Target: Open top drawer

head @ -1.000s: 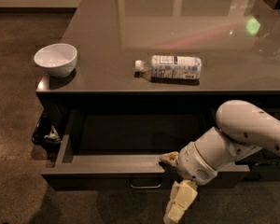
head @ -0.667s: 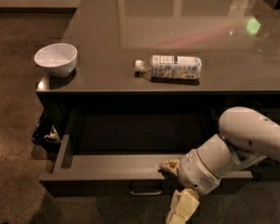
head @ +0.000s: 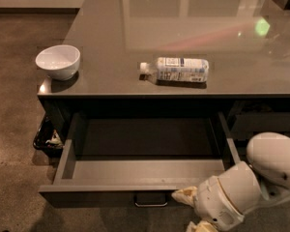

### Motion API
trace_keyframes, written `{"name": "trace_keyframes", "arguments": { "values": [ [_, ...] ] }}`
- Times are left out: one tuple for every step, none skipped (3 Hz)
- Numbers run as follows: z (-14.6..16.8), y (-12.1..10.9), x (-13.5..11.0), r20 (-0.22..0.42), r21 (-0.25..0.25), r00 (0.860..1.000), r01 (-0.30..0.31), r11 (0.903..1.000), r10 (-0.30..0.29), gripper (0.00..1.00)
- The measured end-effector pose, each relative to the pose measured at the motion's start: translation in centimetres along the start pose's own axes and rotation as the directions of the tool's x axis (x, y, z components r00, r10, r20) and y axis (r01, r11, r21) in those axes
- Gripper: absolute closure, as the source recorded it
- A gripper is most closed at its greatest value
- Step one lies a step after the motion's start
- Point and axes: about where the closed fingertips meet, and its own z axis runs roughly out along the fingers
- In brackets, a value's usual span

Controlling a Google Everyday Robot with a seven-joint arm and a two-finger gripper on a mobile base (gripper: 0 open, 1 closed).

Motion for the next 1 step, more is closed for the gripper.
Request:
{"name": "trace_keyframes", "arguments": {
  "values": [
    [0.00, -0.06, -0.16, -0.002, 0.000, 1.000, 0.005, 1.0000, -0.005, 0.00]
  ]
}}
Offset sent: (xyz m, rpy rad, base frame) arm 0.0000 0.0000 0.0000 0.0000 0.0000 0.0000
